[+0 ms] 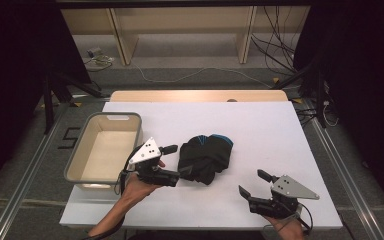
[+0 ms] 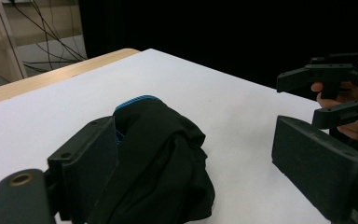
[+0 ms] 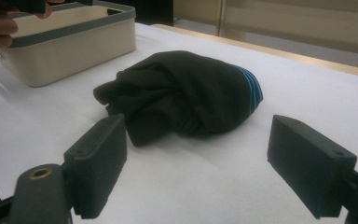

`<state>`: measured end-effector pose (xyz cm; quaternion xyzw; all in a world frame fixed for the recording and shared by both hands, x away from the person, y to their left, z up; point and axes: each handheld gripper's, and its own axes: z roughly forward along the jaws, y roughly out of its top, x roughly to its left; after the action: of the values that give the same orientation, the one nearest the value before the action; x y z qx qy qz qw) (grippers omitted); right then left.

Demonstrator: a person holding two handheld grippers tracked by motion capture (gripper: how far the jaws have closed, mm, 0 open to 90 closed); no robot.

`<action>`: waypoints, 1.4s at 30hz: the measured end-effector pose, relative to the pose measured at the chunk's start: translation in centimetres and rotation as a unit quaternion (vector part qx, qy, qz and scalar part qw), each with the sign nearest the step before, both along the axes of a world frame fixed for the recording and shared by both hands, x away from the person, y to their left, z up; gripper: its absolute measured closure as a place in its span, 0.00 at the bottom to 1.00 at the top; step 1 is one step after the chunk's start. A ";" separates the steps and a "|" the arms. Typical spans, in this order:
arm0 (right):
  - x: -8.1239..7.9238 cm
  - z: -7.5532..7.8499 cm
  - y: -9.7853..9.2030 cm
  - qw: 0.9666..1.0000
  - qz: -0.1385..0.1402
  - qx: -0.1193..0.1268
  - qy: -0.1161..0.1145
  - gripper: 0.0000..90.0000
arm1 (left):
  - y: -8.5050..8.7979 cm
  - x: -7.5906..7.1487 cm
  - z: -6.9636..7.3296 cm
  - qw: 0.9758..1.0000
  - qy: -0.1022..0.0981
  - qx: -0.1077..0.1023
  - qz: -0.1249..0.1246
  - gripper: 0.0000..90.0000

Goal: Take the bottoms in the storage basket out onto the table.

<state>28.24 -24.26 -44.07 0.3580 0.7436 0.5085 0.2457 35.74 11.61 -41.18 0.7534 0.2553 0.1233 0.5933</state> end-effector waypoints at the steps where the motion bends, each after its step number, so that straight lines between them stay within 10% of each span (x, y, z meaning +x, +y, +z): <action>1: 0.0 0.0 0.0 1.000 0.000 0.000 0.000 0.23 | 0.0 -0.2 0.0 1.000 0.001 -0.003 0.000 0.15; 42: -0.1 0.0 0.1 1.000 0.003 -0.001 -0.004 0.23 | 3.2 -2.8 -1.1 0.999 -0.013 0.011 0.027 0.10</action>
<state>28.18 -24.20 -44.04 0.3538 0.7440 0.5100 0.2475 32.94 14.79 -42.24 0.7511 0.2665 0.1521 0.5846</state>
